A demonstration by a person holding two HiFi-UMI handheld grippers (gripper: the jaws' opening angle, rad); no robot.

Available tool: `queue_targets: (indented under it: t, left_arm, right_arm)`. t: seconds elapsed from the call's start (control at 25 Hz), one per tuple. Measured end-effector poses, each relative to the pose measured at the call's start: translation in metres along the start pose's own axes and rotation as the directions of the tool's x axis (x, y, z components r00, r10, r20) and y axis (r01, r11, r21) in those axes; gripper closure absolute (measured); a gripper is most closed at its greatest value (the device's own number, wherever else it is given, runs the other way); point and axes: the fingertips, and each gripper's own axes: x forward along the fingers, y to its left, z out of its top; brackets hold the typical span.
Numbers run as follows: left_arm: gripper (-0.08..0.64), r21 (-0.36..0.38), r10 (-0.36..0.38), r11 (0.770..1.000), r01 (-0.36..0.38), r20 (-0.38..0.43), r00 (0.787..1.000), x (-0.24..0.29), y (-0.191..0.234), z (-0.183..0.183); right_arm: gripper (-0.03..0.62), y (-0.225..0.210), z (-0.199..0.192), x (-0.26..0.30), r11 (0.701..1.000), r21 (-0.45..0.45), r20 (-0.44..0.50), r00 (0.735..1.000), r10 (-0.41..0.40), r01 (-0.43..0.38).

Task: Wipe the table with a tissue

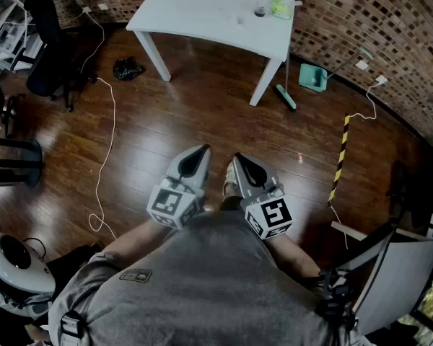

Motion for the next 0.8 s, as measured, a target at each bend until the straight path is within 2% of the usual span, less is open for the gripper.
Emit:
queue_targets:
  t: [0.2, 0.44, 0.8]
  left_arm:
    - [0.558, -0.025, 0.040, 0.999, -0.040, -0.014, 0.999, 0.056, 0.012, 0.016]
    - [0.558, -0.036, 0.096, 0.995, -0.095, 0.018, 0.995, 0.122, 0.024, 0.041]
    - [0.558, -0.053, 0.120, 0.991, -0.120, -0.002, 0.993, 0.171, 0.059, 0.049]
  right_arm:
    - [0.581, -0.052, 0.024, 0.025, 1.000, -0.007, 0.017, 0.999, 0.028, -0.028]
    - [0.581, -0.111, 0.051, 0.057, 0.997, -0.018, 0.030, 0.997, 0.074, -0.073]
    - [0.581, -0.151, 0.062, 0.105, 0.997, 0.009, 0.016, 0.997, 0.078, -0.078]
